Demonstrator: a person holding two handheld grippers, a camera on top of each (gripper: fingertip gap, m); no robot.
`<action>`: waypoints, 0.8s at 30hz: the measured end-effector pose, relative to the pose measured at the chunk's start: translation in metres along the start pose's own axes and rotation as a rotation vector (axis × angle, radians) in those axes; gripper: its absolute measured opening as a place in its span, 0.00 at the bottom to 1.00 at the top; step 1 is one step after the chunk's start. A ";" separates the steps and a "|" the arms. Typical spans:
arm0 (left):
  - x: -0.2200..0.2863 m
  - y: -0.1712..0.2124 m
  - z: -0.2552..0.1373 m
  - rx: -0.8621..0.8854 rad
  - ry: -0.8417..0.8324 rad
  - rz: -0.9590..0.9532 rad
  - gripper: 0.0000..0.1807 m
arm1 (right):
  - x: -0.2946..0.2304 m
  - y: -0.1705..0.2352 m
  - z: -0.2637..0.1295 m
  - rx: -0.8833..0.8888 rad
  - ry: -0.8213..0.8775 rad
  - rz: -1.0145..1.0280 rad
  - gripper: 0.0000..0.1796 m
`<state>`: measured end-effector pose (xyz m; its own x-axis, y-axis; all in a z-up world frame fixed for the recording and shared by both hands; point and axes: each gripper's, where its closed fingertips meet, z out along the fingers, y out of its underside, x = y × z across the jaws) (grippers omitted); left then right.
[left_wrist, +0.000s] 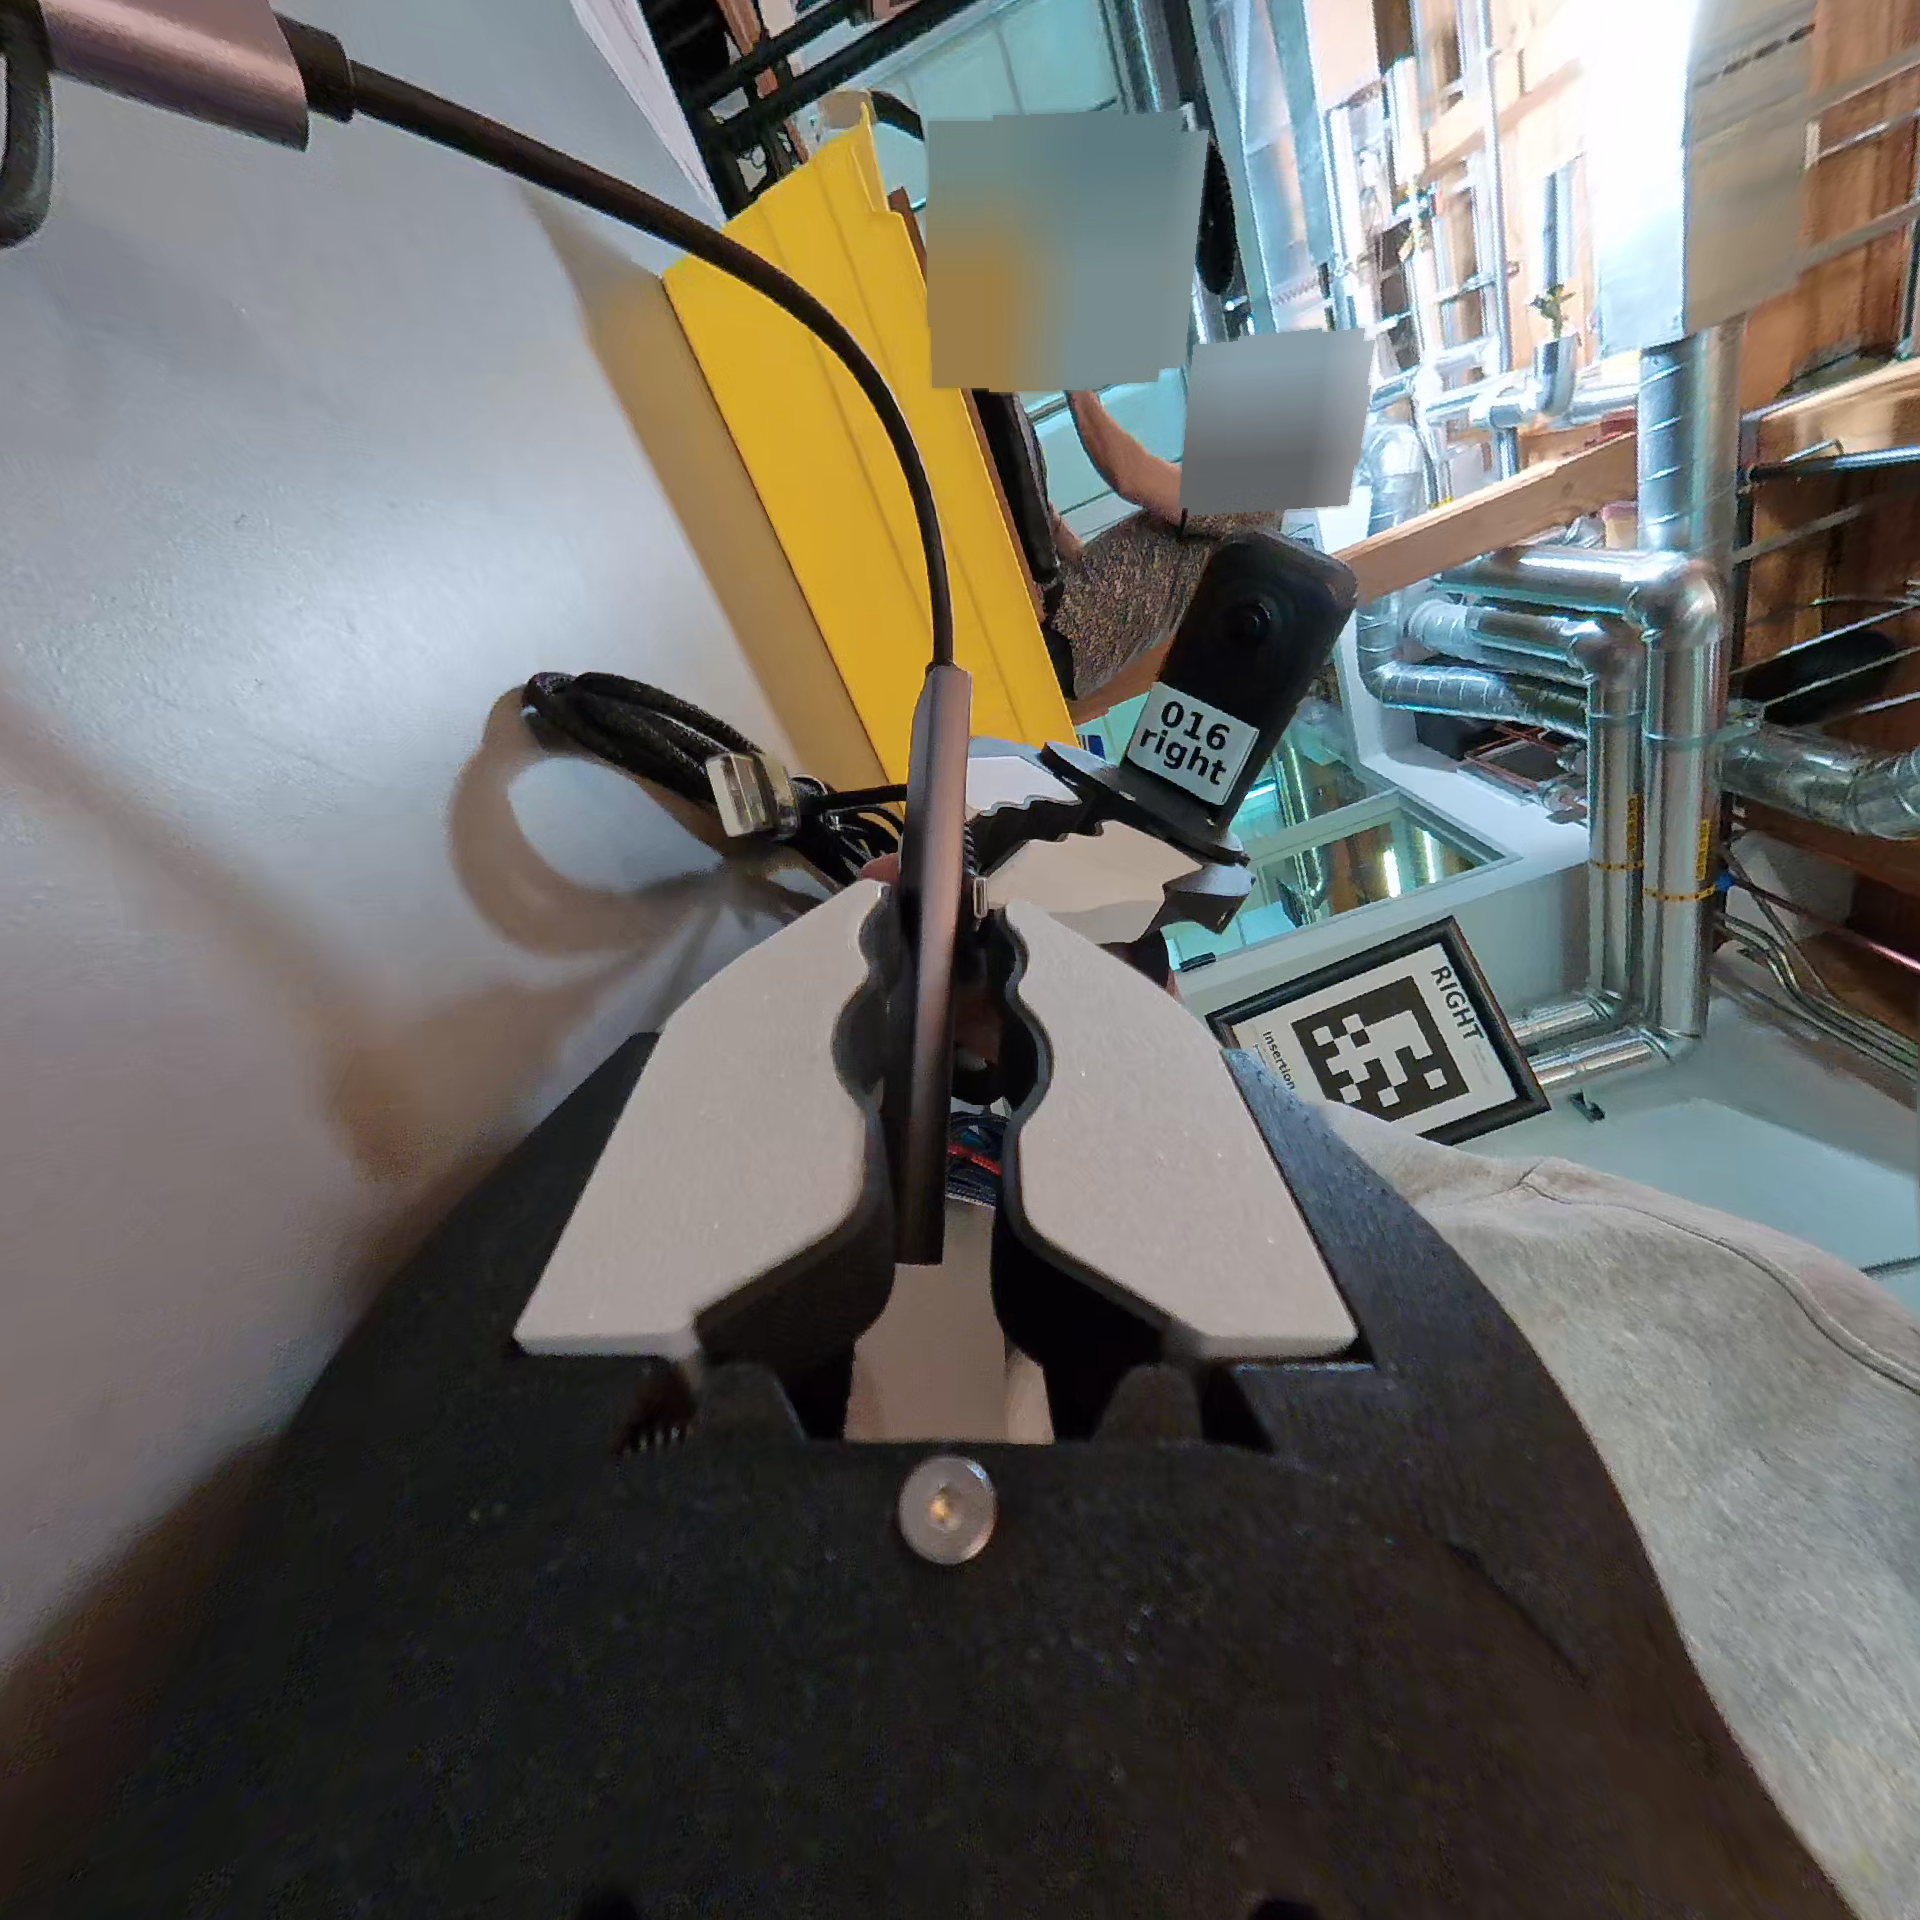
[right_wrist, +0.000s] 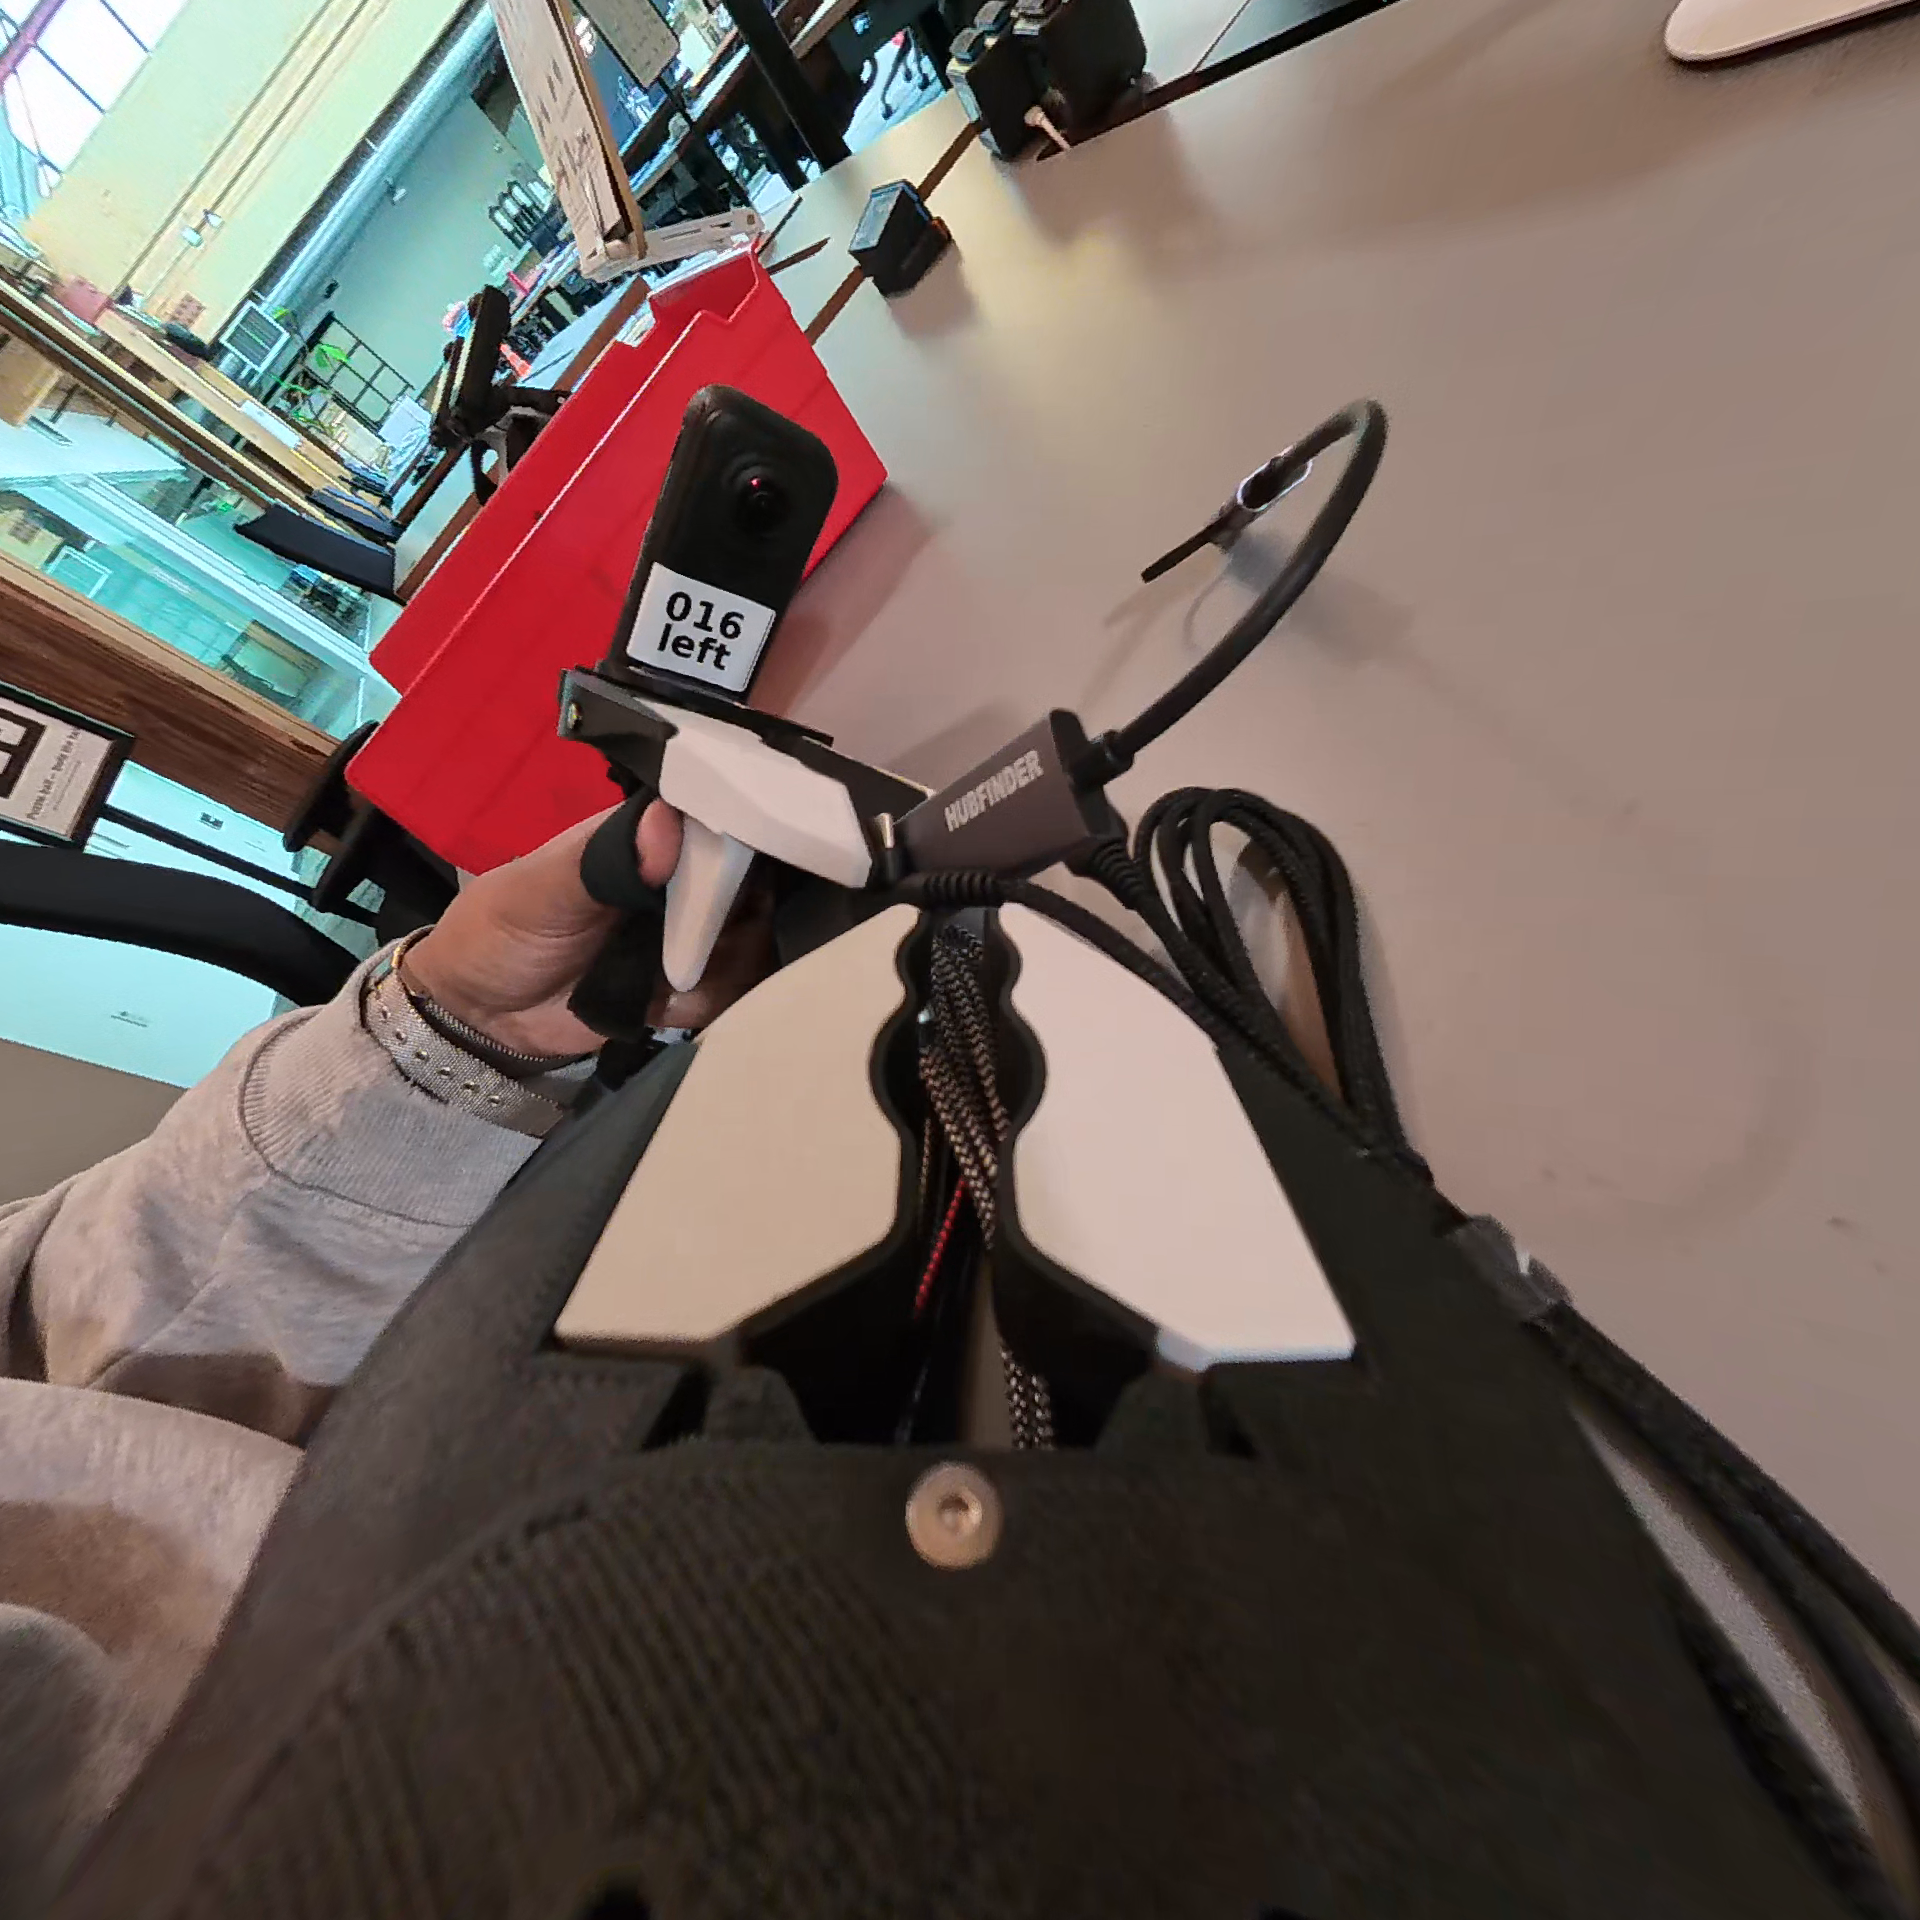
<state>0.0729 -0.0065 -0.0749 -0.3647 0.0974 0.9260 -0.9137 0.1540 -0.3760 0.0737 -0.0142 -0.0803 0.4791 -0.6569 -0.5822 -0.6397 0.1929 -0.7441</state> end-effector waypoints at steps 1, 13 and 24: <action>0.000 0.000 0.000 -0.002 0.002 0.004 0.09 | 0.000 0.000 0.000 0.001 -0.009 0.009 0.05; 0.001 0.003 0.003 -0.019 -0.012 0.044 0.09 | 0.000 -0.004 -0.003 0.050 -0.147 0.225 0.07; 0.002 0.008 0.005 -0.082 -0.105 0.239 0.10 | 0.001 -0.002 -0.006 0.041 -0.186 0.293 0.07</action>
<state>0.0636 -0.0100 -0.0761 -0.5887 0.0389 0.8074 -0.7834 0.2187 -0.5817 0.0712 -0.0196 -0.0774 0.3828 -0.4259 -0.8198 -0.7432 0.3852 -0.5471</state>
